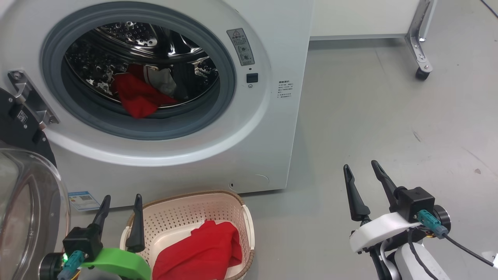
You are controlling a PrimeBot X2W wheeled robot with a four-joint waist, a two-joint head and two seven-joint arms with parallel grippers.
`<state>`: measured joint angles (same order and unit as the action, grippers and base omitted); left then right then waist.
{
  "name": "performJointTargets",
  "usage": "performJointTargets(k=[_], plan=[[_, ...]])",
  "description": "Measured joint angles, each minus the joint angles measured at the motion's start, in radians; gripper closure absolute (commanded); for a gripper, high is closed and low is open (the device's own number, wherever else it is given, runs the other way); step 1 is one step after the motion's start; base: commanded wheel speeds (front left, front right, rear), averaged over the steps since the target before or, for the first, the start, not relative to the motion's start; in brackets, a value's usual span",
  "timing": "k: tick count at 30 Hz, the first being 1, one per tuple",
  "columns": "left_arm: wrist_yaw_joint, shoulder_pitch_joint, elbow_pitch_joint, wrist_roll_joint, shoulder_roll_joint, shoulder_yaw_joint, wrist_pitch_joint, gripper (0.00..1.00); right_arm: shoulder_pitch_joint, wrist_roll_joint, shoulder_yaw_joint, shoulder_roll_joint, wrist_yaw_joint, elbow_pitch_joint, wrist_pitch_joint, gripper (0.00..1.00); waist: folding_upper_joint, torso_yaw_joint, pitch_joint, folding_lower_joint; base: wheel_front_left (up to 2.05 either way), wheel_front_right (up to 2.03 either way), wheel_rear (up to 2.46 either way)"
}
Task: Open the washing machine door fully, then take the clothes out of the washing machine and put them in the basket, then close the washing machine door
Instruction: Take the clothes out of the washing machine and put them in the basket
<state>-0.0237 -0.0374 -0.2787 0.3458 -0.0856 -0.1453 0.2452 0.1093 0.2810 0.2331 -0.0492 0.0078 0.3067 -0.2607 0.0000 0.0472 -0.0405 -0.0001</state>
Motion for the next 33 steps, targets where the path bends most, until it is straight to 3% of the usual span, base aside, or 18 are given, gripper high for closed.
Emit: performJointTargets(k=[33], plan=[[-0.041, 0.070, 0.179, -0.015, -0.004, -0.006, -0.053, 0.00, -0.012, -0.021, -0.004, 0.000, 0.009, -0.006, 0.000, 0.00, 0.0000, -0.007, -0.026, 0.0000, 0.00, 0.00, 0.00]])
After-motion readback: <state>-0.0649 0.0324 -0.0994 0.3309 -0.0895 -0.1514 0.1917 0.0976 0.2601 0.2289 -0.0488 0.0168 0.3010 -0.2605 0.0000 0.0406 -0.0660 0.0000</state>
